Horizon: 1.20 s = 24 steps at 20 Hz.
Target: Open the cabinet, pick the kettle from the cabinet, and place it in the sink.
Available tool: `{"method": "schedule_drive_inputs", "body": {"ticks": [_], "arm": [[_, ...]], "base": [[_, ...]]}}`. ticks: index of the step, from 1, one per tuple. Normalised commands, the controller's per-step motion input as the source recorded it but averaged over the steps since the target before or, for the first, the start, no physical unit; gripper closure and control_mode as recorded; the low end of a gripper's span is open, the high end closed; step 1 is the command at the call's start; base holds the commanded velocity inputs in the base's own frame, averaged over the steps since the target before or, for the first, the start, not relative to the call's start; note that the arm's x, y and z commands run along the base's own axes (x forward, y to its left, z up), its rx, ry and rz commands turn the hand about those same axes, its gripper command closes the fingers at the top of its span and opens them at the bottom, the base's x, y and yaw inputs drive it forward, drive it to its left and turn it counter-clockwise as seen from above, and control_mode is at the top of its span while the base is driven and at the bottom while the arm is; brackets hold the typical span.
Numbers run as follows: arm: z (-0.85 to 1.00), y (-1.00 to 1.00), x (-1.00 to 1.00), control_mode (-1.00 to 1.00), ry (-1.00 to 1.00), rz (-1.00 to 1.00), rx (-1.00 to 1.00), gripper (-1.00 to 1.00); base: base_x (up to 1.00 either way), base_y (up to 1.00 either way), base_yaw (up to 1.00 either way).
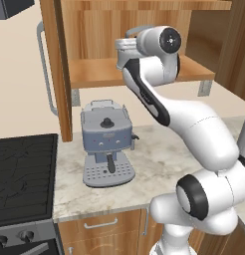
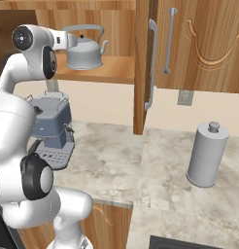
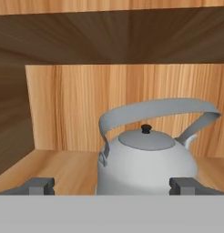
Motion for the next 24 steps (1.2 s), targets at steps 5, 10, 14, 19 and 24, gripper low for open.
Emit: {"method": "schedule_drive_inputs", "body": {"ticks": [5,10,14,19,24], "arm": [[0.00,0.04,0.22,-1.00,0.00,0.00,0.00,-1.00],[0.00,0.09,0.19,-1.00,-0.01,0.00,0.00,-1.00],[0.00,0.07,0.19,-1.00,0.00,0.00,0.00,-1.00],[0.04,0.02,0.24,-1.00,-0.02,0.00,0.00,-1.00],[0.04,0.00,0.23,-1.00,0.00,0.00,0.00,-1.00]], "base": [[0.00,0.00,0.00],[0.00,0.00,0.00],[0.00,0.00,0.00],[0.00,0.00,0.00],[0.00,0.00,0.00]]}}
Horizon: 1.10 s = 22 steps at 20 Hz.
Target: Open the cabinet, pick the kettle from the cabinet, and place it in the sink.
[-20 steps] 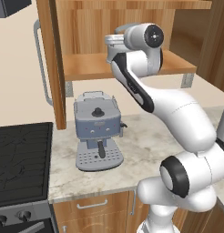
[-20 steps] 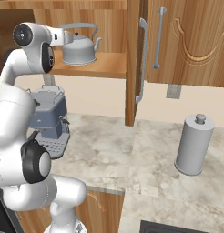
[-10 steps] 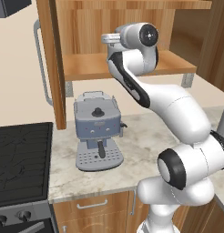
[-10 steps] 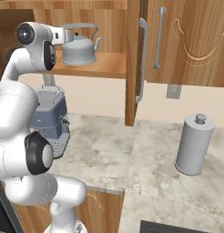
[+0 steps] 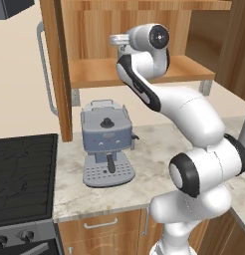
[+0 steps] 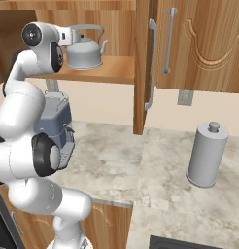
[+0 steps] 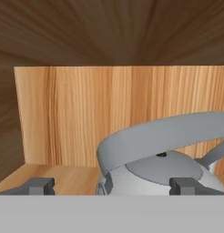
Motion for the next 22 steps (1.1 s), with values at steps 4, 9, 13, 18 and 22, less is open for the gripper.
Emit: {"method": "schedule_drive_inputs", "body": {"ticks": [4,9,13,18,22], "arm": [[0.00,0.01,0.24,-1.00,0.00,0.00,0.00,-1.00],[0.00,0.00,0.27,-1.00,0.00,0.00,0.00,-1.00],[0.00,0.00,0.26,-1.00,0.00,0.00,0.00,-1.00],[0.00,0.06,0.25,-1.00,0.00,0.00,0.00,-1.00],[0.00,0.02,0.18,-1.00,0.00,0.00,0.00,-1.00]], "base": [[0.00,0.00,0.00],[0.00,0.00,0.00],[0.00,0.00,0.00],[0.00,0.00,0.00],[0.00,0.00,0.00]]}}
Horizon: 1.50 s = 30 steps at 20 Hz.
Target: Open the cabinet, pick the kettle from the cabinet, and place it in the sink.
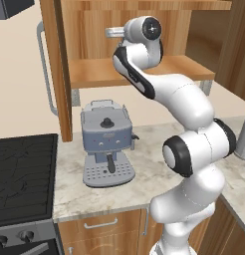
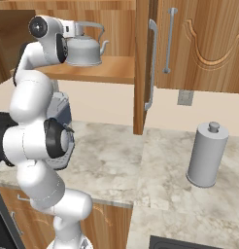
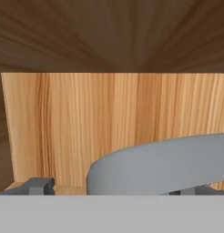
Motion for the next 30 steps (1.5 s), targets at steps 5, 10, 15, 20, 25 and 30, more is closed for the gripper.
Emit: {"method": "schedule_drive_inputs", "body": {"ticks": [5,10,15,20,25,30], "arm": [[0.00,0.02,0.17,-1.00,0.00,0.00,0.00,-1.00],[-0.02,0.01,0.15,-1.00,0.00,0.00,0.00,-1.00],[-0.04,0.02,0.10,-1.00,0.00,-0.01,0.00,1.00],[-0.04,0.01,0.06,-1.00,0.00,-0.02,0.00,1.00],[-0.05,0.00,0.01,-1.00,0.00,-0.02,0.03,1.00],[-0.05,0.00,0.00,-1.00,0.00,-0.02,0.05,1.00]], "base": [[0.00,0.00,0.00],[0.00,0.00,0.00],[0.00,0.00,0.00],[0.00,0.00,0.00],[0.00,0.00,0.00],[0.00,0.00,0.00]]}}
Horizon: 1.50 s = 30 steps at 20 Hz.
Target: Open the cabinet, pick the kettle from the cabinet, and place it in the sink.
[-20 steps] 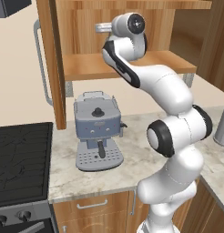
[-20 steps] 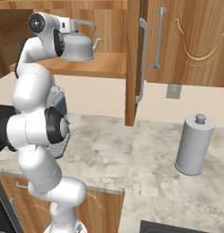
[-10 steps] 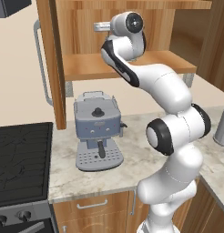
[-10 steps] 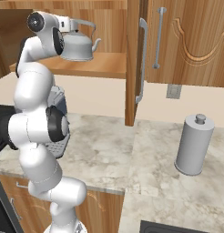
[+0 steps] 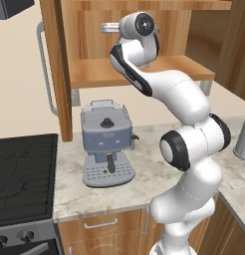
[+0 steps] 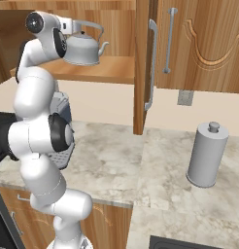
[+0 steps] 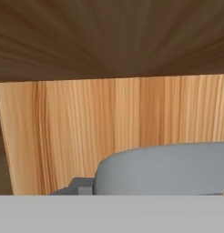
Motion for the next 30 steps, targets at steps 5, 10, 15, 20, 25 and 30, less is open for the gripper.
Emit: {"method": "schedule_drive_inputs", "body": {"ticks": [5,10,15,20,25,30], "arm": [[-0.03,0.00,-0.02,-1.00,0.00,-0.02,0.05,1.00],[0.00,0.00,-0.13,-1.00,0.00,0.00,0.06,1.00],[0.01,0.00,-0.33,-1.00,-0.01,0.00,0.07,1.00],[0.05,-0.04,-0.43,-1.00,-0.01,0.00,0.07,1.00],[0.06,-0.09,-0.50,-1.00,-0.02,0.00,0.06,1.00],[0.11,-0.09,-0.52,-1.00,0.00,0.00,0.01,1.00]], "base": [[0.00,0.00,0.00],[0.00,0.00,0.00],[0.00,0.00,0.00],[0.00,0.00,0.00],[0.00,0.00,0.00],[0.00,0.00,0.00]]}}
